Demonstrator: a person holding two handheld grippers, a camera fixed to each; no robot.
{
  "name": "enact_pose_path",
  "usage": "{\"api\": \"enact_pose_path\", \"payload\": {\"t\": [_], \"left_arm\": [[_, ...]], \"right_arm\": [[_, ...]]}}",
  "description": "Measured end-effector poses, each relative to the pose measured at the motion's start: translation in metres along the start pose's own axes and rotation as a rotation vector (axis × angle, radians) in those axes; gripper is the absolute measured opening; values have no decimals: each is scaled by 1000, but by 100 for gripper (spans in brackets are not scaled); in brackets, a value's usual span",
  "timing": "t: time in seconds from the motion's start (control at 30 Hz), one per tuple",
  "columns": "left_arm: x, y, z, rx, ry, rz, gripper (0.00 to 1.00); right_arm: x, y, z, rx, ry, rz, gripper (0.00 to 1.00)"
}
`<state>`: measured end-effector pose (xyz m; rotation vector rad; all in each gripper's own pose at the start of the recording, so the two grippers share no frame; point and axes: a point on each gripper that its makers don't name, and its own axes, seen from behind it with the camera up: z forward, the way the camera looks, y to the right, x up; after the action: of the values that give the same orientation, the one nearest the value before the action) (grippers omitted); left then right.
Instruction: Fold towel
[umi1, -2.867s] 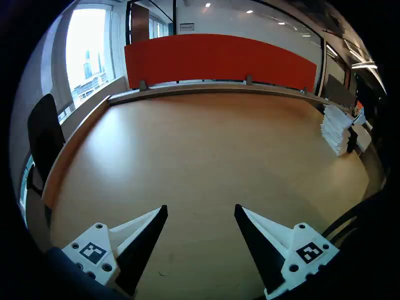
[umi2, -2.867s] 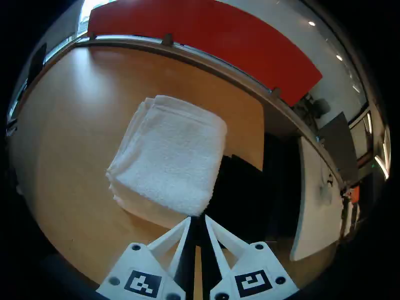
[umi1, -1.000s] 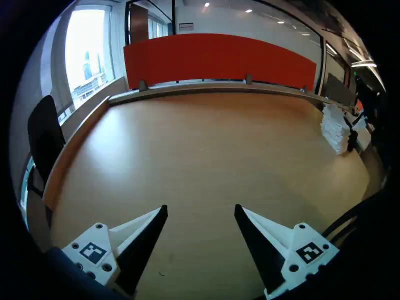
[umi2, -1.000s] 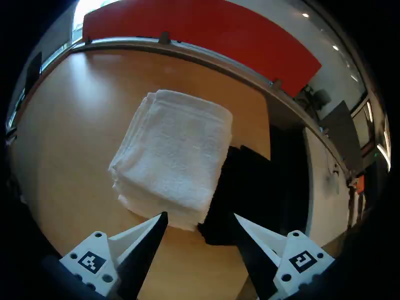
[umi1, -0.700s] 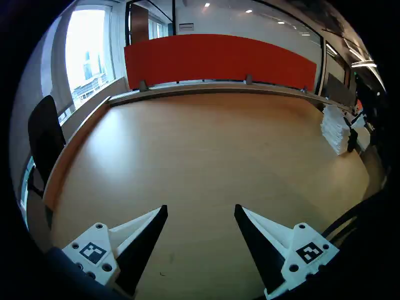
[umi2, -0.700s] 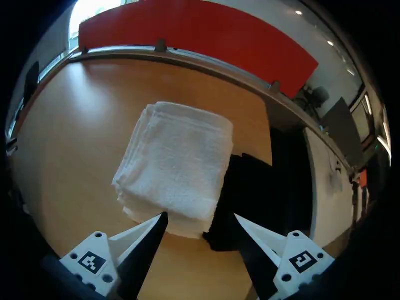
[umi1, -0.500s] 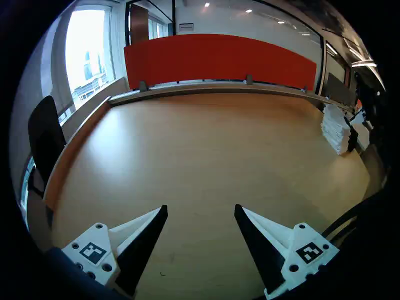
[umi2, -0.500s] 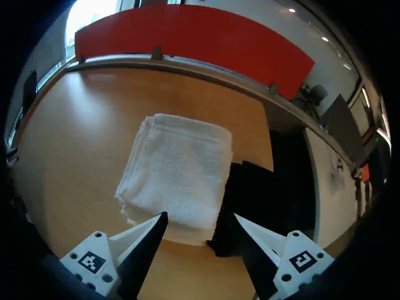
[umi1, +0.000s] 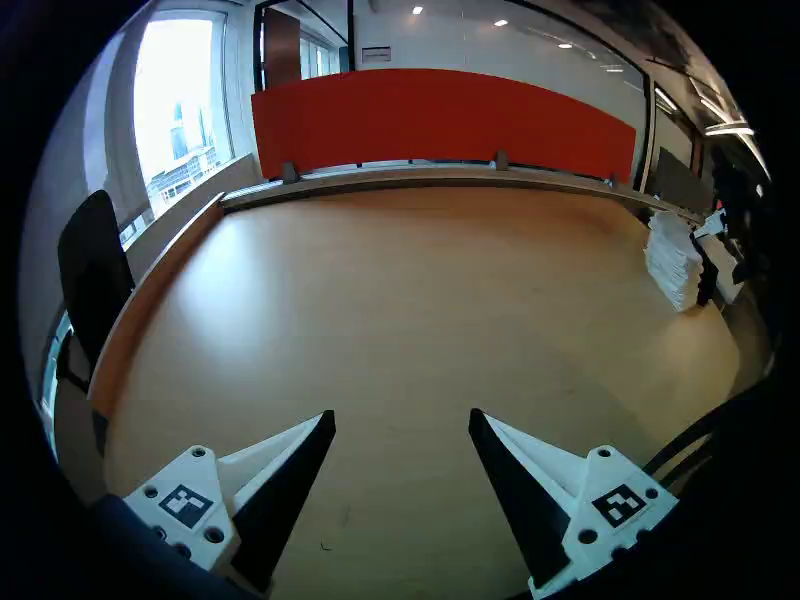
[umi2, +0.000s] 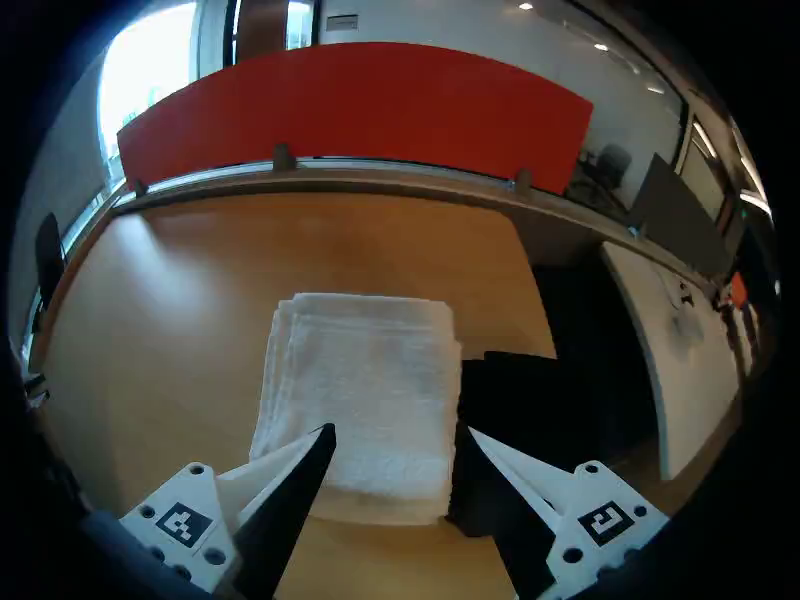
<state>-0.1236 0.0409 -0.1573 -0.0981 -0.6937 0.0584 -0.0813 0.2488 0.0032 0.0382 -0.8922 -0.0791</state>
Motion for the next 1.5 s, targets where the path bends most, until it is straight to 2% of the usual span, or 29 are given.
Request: {"api": "enact_pose_path", "payload": {"t": [0.27, 0.47, 0.87, 1.17, 1.5], "left_arm": [[0, 0, 1, 2, -2, -1, 99], [2, 0, 1, 3, -2, 3, 99], [2, -5, -5, 25, -3, -6, 99], [-1, -9, -8, 44, -7, -16, 99], [-4, -10, -9, 56, -21, -18, 99]], "right_arm": [[-1, 0, 4, -1, 23, 39, 92], [13, -4, 8, 4, 59, 54, 92], [49, -15, 26, 22, 94, 32, 92], [59, -14, 41, 27, 91, 29, 92], [54, -14, 61, 29, 70, 31, 92]]}}
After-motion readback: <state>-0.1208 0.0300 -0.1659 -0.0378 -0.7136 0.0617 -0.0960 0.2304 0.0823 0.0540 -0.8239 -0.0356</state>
